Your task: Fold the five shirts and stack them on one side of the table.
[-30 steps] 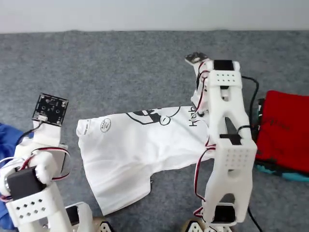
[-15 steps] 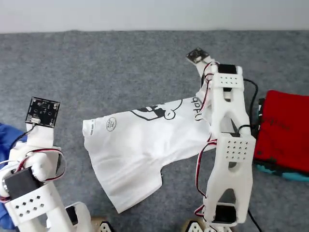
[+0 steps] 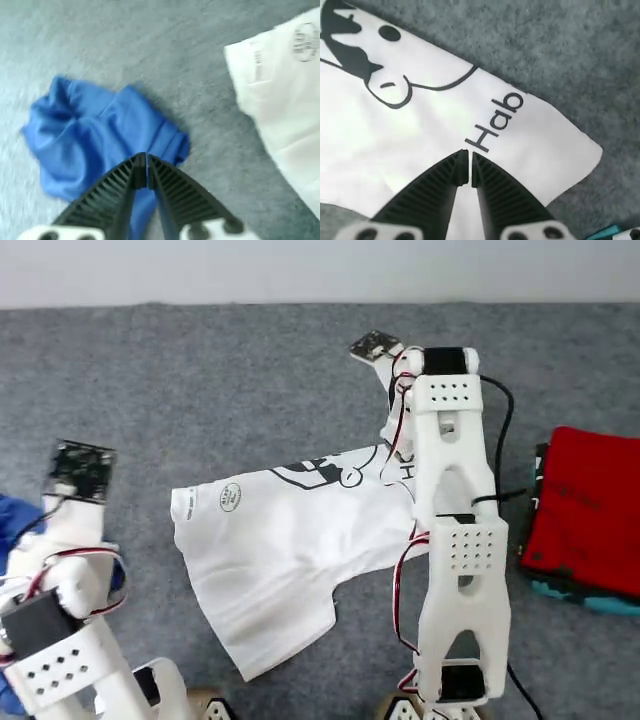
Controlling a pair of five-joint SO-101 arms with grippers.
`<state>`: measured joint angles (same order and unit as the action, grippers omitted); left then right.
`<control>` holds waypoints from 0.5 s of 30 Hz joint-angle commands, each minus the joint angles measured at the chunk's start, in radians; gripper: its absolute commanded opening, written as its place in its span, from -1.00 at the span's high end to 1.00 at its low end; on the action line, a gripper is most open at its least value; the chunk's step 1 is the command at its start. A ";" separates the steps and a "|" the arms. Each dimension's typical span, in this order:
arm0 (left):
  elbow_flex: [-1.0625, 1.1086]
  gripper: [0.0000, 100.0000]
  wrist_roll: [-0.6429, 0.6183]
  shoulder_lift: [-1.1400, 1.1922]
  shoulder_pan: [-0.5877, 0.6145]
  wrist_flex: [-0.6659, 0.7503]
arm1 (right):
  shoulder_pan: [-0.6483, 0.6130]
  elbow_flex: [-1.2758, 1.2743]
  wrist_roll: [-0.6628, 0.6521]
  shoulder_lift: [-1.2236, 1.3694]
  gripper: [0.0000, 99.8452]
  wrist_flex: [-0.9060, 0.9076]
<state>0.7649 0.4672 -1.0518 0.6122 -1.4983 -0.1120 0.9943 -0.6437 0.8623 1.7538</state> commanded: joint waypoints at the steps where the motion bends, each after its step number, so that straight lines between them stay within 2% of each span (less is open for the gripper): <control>1: -0.007 0.97 0.006 -0.002 0.124 0.002 | -0.054 -0.127 -0.028 -0.170 0.98 0.045; 9: 0.081 0.97 0.163 -0.003 0.316 0.000 | -0.251 -0.658 -0.155 -0.550 0.93 0.044; 15: 0.137 0.97 0.190 -0.011 0.339 0.000 | -0.479 -0.870 -0.153 -0.708 0.51 0.041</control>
<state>0.8999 0.6452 -1.0518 0.9421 -1.4983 -0.4941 0.1688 -0.7894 0.2501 1.7538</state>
